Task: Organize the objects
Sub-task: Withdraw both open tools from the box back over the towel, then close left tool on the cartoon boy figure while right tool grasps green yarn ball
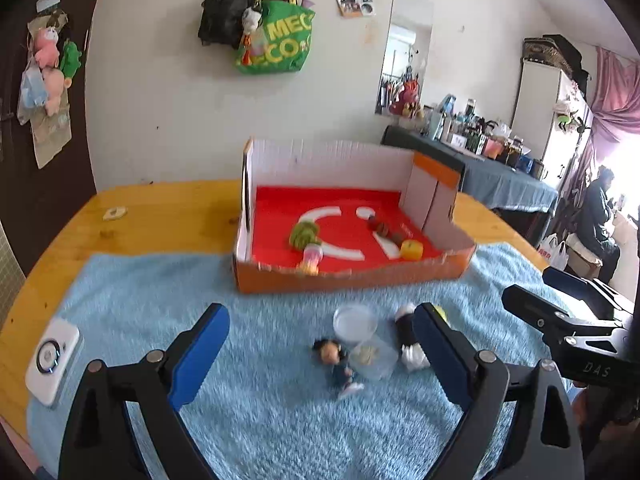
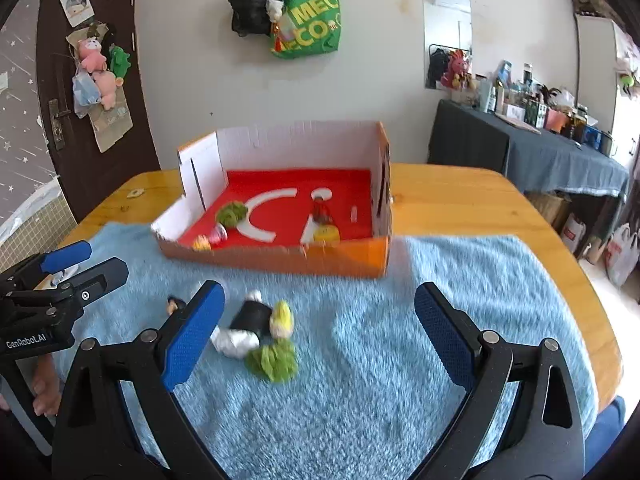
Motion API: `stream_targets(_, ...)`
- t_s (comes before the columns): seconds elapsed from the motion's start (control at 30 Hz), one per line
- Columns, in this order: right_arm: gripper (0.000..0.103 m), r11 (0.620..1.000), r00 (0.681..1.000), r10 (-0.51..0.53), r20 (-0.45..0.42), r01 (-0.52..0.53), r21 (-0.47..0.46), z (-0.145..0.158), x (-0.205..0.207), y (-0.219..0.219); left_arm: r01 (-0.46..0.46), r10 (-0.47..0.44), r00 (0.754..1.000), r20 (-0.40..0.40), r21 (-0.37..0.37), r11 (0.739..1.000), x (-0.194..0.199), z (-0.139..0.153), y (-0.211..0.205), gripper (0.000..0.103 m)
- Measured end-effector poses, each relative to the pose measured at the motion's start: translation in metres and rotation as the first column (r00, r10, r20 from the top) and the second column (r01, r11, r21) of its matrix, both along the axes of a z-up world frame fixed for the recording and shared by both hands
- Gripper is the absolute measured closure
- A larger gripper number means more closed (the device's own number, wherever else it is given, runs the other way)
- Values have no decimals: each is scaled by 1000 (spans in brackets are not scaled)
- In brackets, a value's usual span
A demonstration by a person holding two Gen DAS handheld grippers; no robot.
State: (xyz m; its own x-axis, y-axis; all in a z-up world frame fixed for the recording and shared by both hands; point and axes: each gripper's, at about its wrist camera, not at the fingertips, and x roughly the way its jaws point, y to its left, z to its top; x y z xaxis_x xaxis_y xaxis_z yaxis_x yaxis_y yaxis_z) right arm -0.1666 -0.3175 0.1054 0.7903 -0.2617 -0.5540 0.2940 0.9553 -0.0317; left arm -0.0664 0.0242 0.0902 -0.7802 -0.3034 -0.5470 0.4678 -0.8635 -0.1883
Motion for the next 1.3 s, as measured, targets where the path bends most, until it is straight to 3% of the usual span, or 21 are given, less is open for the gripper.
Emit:
stream_targets(0.23,6,1000,1000,-9,-24,9,-4,-24,-8,6,-14,14,999,32,-1,1000,7,-29,11,8)
stream_targets(0.47,6,1000,998,-19,-62,19,9,-42,-11,7,-17,13,998,67,48,999,9,-49,11,8)
stream_targets(1.3,6,997,986,37,-162,-26,68,-67,1,-1,-19,6,991,136,96,995,-10,-63,3,10)
